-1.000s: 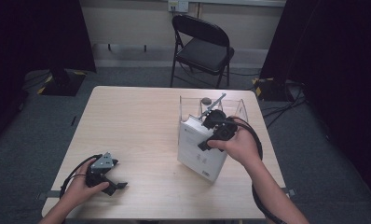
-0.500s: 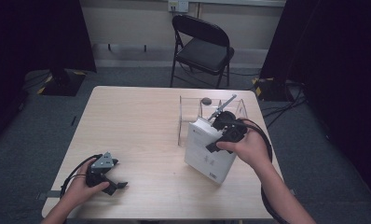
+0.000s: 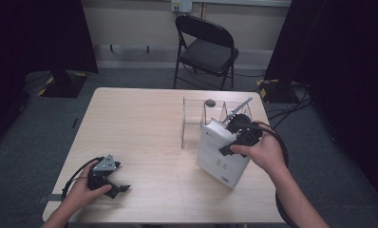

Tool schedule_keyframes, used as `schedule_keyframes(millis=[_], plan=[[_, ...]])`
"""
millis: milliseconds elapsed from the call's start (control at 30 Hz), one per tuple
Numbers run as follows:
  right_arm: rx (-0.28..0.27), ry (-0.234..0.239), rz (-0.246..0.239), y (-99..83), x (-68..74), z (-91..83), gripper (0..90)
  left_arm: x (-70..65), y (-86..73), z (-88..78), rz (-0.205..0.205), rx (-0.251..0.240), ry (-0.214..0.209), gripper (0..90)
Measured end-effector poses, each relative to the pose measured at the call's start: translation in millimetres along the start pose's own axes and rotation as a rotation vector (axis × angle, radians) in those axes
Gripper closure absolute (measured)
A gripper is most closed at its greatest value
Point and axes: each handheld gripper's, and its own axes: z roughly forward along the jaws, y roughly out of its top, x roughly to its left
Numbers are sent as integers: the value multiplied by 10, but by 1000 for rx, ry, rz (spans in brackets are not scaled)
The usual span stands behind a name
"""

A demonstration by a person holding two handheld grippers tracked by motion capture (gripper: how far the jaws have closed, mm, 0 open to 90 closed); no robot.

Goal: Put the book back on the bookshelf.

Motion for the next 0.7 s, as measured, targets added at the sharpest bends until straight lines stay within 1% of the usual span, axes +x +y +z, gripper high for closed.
schedule_keyframes(millis=[67, 167, 300, 700], plan=[[2, -5, -3, -21, -11, -9, 523, 2, -1, 2, 0, -3, -4, 0], [4, -9, 10, -71, -37, -30, 523, 0, 0, 0, 0, 0, 0, 0], [-2, -9, 14, -110, -59, -43, 523, 0, 0, 0, 0, 0, 0, 0], [7, -24, 43, -227, -129, -75, 523, 0, -1, 3, -2, -3, -2, 0]])
